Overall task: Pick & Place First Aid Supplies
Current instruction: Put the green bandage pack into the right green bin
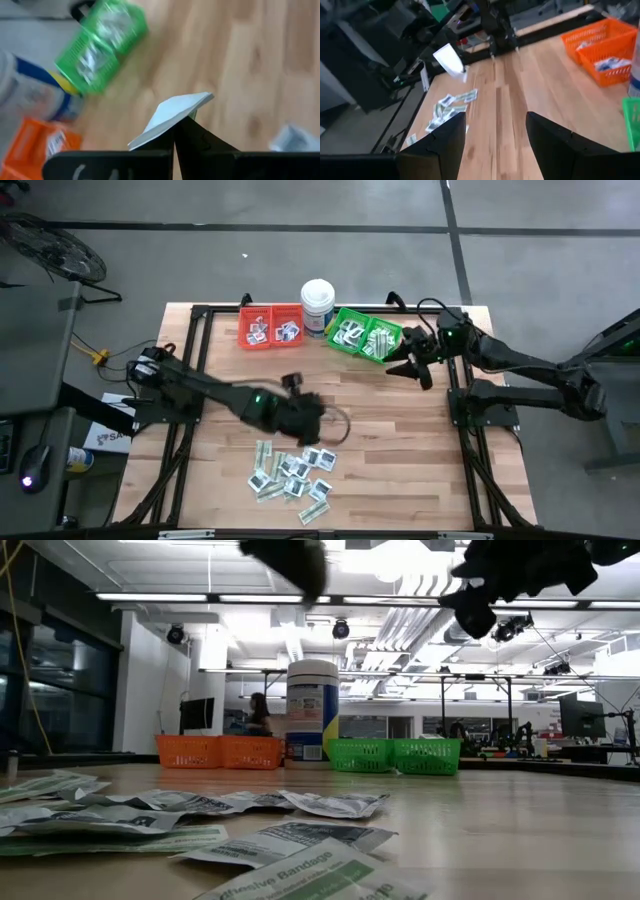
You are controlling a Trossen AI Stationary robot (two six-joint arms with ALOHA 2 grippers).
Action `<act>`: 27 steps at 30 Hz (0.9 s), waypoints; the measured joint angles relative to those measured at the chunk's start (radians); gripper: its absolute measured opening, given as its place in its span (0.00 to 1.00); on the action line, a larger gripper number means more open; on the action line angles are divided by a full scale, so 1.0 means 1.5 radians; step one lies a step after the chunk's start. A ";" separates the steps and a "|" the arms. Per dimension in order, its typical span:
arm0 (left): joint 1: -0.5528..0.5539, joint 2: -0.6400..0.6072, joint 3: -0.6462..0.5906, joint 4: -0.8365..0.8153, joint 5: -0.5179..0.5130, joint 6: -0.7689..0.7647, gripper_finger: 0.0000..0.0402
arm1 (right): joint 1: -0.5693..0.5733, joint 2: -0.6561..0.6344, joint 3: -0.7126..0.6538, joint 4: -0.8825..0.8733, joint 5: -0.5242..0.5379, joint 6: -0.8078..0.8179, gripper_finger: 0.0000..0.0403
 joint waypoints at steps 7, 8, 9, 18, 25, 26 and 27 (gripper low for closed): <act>0.102 0.000 0.006 0.142 -0.006 0.127 0.00 | 0.121 0.000 0.000 0.053 0.194 0.006 0.50; 0.113 0.000 0.006 0.160 0.000 0.144 0.00 | 0.138 0.000 0.000 0.055 0.237 -0.002 0.50; 0.123 0.002 0.006 0.178 0.004 0.160 0.00 | 0.155 0.000 0.000 0.057 0.280 -0.014 0.50; 0.181 0.005 0.006 0.273 0.037 0.215 0.00 | 0.277 0.039 0.000 0.152 0.584 -0.155 0.50; 0.188 0.005 0.006 0.284 0.038 0.214 0.00 | 0.334 0.117 0.000 0.260 0.694 -0.243 0.50; 0.189 0.005 0.006 0.283 0.038 0.211 0.00 | 0.339 0.126 0.000 0.268 0.707 -0.254 0.50; 0.189 0.005 0.006 0.283 0.038 0.211 0.00 | 0.343 0.135 0.000 0.279 0.711 -0.265 0.50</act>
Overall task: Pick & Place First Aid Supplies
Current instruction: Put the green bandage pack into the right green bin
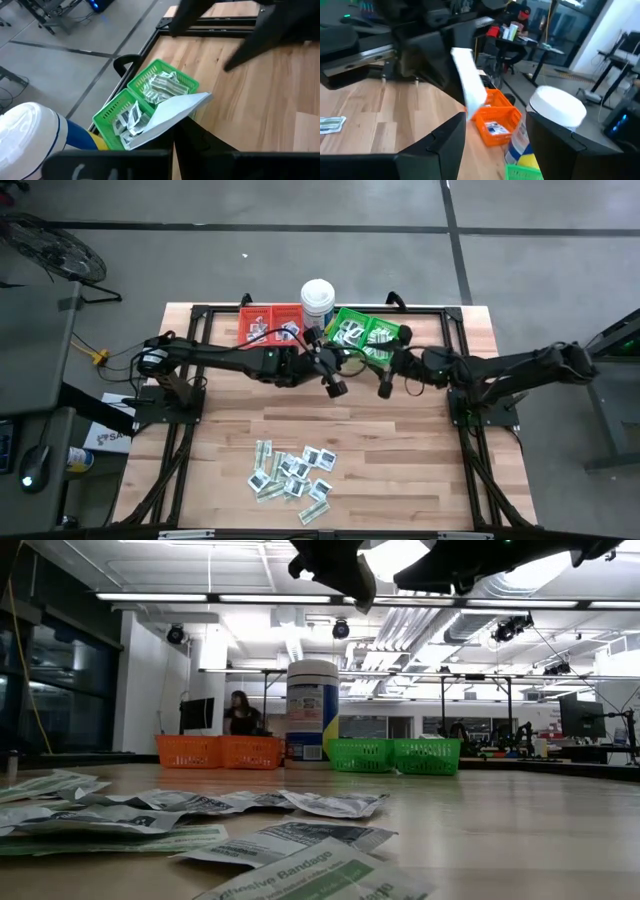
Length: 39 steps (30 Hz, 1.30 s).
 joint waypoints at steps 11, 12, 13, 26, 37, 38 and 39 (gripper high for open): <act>0.000 0.000 0.000 0.001 0.000 -0.001 0.00 | 0.052 0.089 0.025 0.124 0.056 -0.124 0.50; 0.000 0.000 0.000 0.001 0.000 -0.001 0.00 | 0.052 0.100 0.035 0.122 0.058 -0.128 0.50; 0.000 0.000 0.000 0.001 0.000 -0.001 0.00 | 0.052 0.110 0.044 0.121 0.058 -0.130 0.50; -0.001 -0.002 0.000 -0.002 -0.002 -0.001 0.00 | 0.044 0.151 0.099 0.093 0.088 -0.182 0.50; -0.001 -0.002 0.000 -0.003 0.012 0.001 0.00 | 0.025 0.147 0.099 0.067 0.085 -0.182 0.50; -0.001 -0.002 0.000 -0.004 0.012 0.001 0.00 | 0.021 0.147 0.099 0.066 0.080 -0.179 0.50; -0.001 -0.002 0.000 -0.004 0.012 0.001 0.00 | 0.017 0.147 0.099 0.066 0.073 -0.174 0.50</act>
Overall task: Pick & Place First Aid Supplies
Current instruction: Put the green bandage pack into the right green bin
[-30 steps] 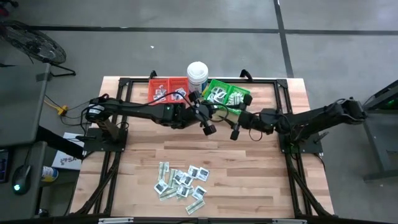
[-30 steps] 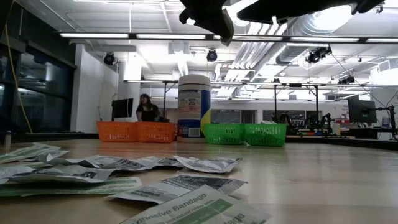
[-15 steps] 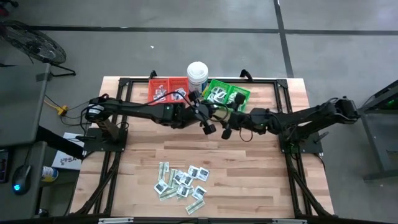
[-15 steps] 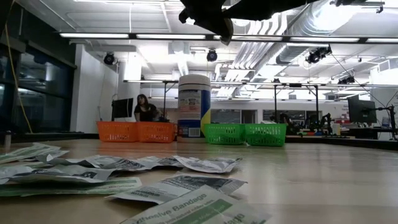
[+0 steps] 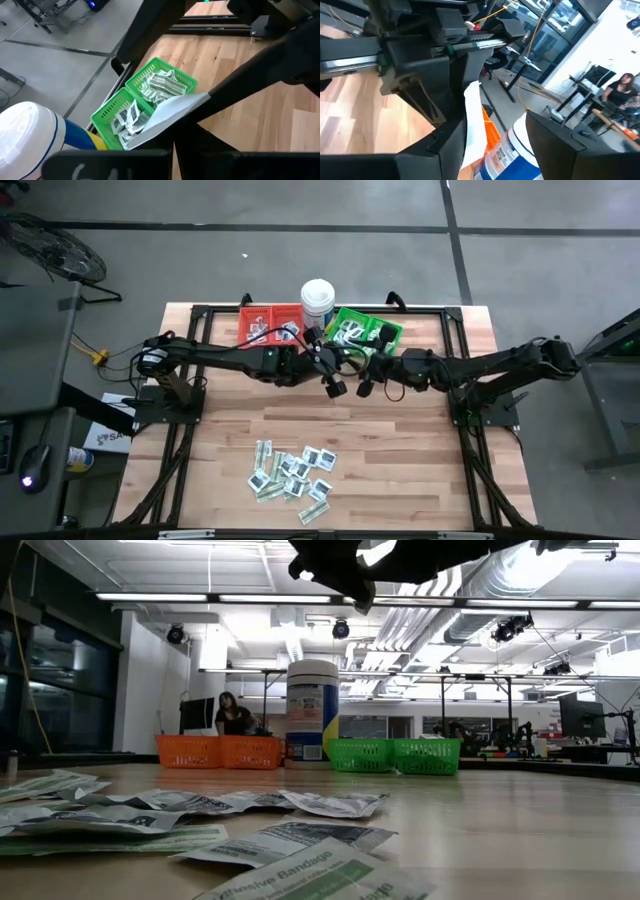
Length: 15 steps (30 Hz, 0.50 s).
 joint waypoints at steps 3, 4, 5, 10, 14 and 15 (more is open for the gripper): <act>0.000 0.000 0.000 0.002 0.000 0.000 0.00 | -0.015 0.000 0.000 0.000 -0.028 0.020 0.46; 0.000 0.000 0.000 0.003 0.000 0.000 0.00 | -0.020 0.000 0.000 0.000 -0.036 0.024 0.43; 0.000 0.000 0.000 0.002 0.000 0.000 0.00 | -0.023 0.000 0.000 -0.001 -0.045 0.024 0.40; 0.000 0.000 0.000 0.003 0.000 0.000 0.00 | -0.032 0.000 0.000 -0.003 -0.074 0.025 0.22; 0.000 0.000 0.000 0.004 0.001 0.000 0.00 | -0.032 0.000 0.000 -0.005 -0.100 0.025 0.07; 0.000 0.000 0.000 0.005 0.002 0.002 0.00 | -0.032 0.000 0.000 -0.005 -0.105 0.025 0.04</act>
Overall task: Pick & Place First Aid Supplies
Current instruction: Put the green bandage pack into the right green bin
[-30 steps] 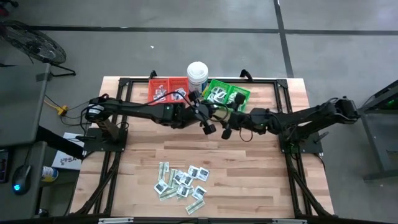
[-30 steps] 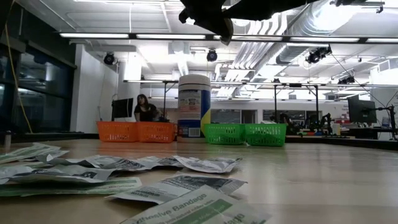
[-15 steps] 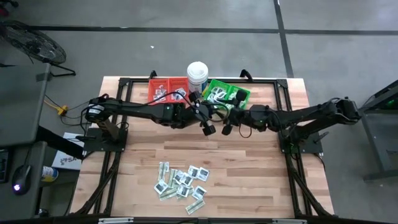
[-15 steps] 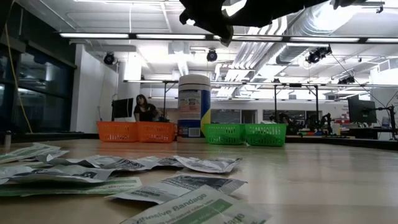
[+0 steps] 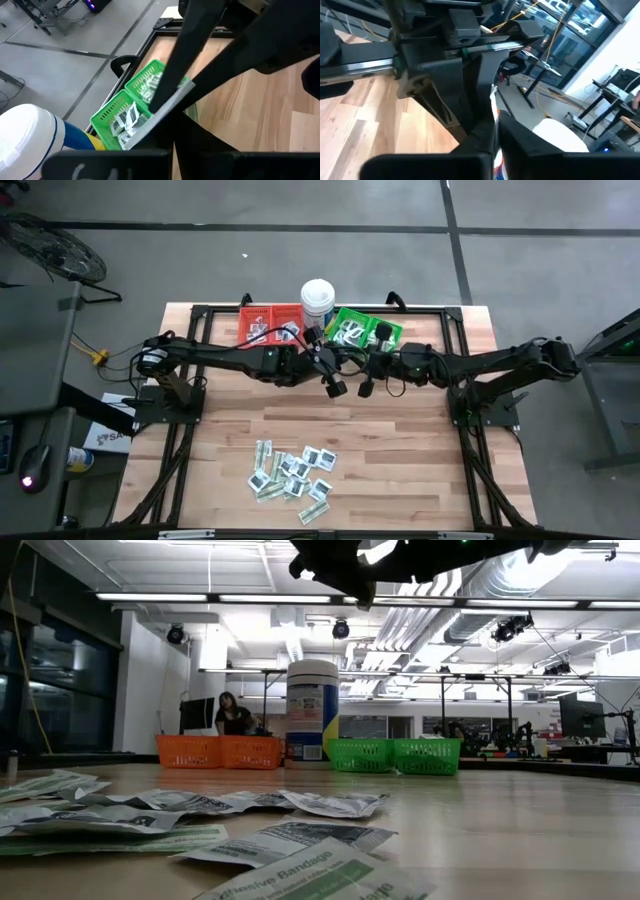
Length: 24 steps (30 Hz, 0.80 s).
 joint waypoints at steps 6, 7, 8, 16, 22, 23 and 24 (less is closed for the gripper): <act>0.000 0.000 0.000 -0.002 0.002 0.003 0.00 | 0.000 0.000 0.000 -0.009 -0.018 0.036 0.01; 0.000 0.000 0.000 -0.003 0.002 0.009 0.00 | 0.000 0.000 0.000 -0.012 -0.020 0.044 0.00; 0.000 0.000 0.000 -0.003 0.003 0.016 0.00 | 0.000 0.000 0.000 -0.017 -0.020 0.055 0.00; 0.000 0.001 0.000 -0.005 0.008 0.092 0.07 | 0.000 -0.001 0.000 -0.033 -0.026 0.081 0.00; 0.000 0.001 0.000 -0.007 0.019 0.101 0.30 | -0.010 -0.001 0.000 -0.035 -0.027 0.096 0.00; 0.000 0.001 0.000 -0.010 0.012 0.099 0.34 | -0.015 -0.001 0.000 -0.038 -0.027 0.101 0.00; -0.001 0.000 0.000 -0.018 0.004 0.096 0.38 | -0.020 -0.001 0.000 -0.043 -0.028 0.108 0.00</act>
